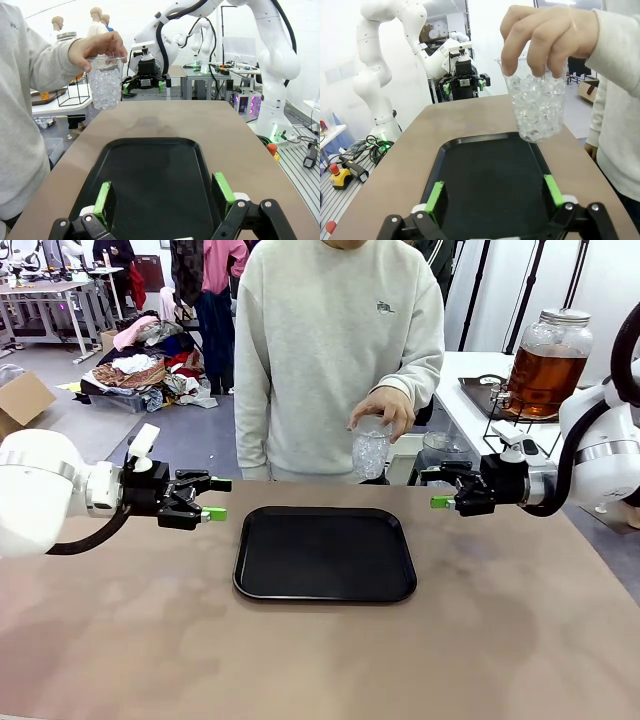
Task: Pour the drink into the iced cup.
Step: Open the gripper to release the iced cup you were holding.
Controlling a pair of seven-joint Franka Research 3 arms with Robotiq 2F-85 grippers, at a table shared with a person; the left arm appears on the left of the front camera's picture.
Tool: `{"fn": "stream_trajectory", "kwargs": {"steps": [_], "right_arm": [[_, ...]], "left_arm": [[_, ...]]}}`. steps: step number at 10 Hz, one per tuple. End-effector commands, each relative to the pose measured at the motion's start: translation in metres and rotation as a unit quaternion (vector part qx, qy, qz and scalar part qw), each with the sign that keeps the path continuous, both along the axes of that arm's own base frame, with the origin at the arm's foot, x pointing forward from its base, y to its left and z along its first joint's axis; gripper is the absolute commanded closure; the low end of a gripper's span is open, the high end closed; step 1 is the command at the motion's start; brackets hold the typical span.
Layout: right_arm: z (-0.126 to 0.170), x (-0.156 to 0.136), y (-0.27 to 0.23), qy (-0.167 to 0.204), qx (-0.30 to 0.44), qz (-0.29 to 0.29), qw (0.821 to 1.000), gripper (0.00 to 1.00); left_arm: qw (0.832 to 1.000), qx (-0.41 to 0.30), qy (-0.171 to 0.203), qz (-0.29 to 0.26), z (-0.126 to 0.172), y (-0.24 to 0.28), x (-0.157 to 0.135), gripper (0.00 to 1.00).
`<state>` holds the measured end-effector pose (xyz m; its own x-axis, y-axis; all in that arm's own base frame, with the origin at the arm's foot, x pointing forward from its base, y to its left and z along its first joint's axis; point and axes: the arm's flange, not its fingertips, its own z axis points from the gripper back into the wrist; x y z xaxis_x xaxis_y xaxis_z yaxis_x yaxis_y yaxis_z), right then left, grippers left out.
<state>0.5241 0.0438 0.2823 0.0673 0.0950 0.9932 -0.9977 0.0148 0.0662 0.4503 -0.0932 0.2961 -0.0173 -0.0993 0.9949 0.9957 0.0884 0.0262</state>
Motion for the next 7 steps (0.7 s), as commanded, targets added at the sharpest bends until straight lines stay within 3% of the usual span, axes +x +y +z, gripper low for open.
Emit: {"fn": "stream_trajectory", "kwargs": {"steps": [1,7], "right_arm": [[0.0028,0.0024,-0.0003,0.0,-0.002,-0.002,1.0,0.0],[0.0028,0.0024,-0.0003,0.0,-0.002,-0.002,1.0,0.0]], "left_arm": [[1.0,-0.001,-0.003,0.0,0.0013,0.0003,-0.0005,0.0],[1.0,-0.001,-0.003,0.0,0.0013,0.0003,-0.0005,0.0]]}}
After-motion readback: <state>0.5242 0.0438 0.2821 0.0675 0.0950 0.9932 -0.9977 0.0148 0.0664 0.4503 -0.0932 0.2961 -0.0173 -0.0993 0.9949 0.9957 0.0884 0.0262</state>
